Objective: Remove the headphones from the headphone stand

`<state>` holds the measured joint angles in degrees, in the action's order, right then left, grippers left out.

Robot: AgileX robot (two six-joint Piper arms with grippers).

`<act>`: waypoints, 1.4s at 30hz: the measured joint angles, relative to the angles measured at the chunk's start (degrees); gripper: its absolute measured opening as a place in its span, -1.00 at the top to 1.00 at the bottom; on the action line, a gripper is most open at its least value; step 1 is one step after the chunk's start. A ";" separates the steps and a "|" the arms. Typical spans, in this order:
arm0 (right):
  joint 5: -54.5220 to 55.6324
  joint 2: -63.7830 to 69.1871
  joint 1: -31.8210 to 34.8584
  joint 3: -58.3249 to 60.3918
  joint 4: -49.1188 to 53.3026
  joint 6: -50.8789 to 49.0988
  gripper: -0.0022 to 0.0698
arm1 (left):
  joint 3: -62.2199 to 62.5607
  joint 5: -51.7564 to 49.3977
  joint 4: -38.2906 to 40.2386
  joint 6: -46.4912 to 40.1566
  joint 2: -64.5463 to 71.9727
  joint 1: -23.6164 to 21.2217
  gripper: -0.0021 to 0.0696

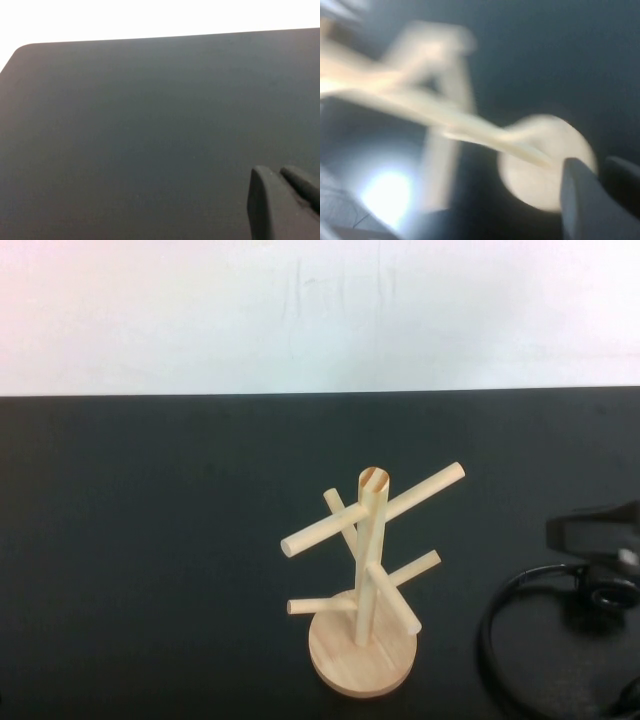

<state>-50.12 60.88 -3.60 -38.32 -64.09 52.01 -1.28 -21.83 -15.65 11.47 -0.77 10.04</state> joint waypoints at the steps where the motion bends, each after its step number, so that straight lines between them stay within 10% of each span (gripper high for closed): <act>1: -2.16 -3.34 0.00 -0.95 0.00 0.62 0.84 | 0.00 0.00 0.00 0.00 0.00 0.00 0.94; 5: -5.69 -17.49 -0.13 -2.60 4.76 1.16 0.93 | 0.00 0.00 0.00 0.00 0.00 0.00 0.94; 13: 2.83 -35.27 0.08 -2.72 58.57 -29.00 0.95 | 0.00 0.00 0.00 0.00 0.00 0.00 0.94; 29: 9.51 -39.37 0.08 -2.72 44.95 -35.78 0.96 | 0.00 0.00 -0.10 0.00 0.00 0.00 0.94; 42: 13.47 -52.32 3.79 14.95 64.09 -29.40 0.96 | 0.00 0.00 -0.21 0.00 0.00 0.00 0.94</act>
<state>-36.66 8.56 0.18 -23.37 0.00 22.61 -1.28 -21.83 -15.85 11.47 -0.77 10.04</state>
